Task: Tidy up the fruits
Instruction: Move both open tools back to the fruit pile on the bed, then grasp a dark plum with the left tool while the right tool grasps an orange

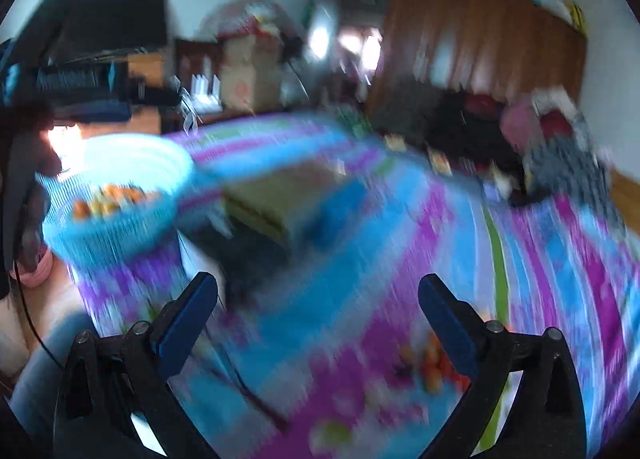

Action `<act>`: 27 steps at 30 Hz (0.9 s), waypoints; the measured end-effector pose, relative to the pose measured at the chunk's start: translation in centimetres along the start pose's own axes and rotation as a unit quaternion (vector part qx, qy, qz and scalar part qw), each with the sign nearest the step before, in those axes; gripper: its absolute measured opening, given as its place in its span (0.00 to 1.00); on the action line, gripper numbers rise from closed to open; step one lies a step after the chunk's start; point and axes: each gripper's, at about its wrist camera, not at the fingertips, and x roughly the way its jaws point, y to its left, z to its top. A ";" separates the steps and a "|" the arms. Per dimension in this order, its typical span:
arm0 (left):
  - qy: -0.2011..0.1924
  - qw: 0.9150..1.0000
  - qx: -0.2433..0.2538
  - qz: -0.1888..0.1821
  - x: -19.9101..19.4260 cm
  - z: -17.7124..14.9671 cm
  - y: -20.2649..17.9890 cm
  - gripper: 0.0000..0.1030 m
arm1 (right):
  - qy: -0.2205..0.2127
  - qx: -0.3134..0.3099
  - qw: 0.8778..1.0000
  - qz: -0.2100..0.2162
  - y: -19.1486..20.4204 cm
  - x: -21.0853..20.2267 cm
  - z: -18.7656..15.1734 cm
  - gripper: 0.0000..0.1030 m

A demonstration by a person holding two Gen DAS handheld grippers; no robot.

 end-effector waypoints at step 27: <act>0.255 0.963 0.070 -0.054 14.1 -9.4 -10.4 0.88 | 0.189 0.186 0.964 -0.004 -25.5 13.9 -16.2 0.67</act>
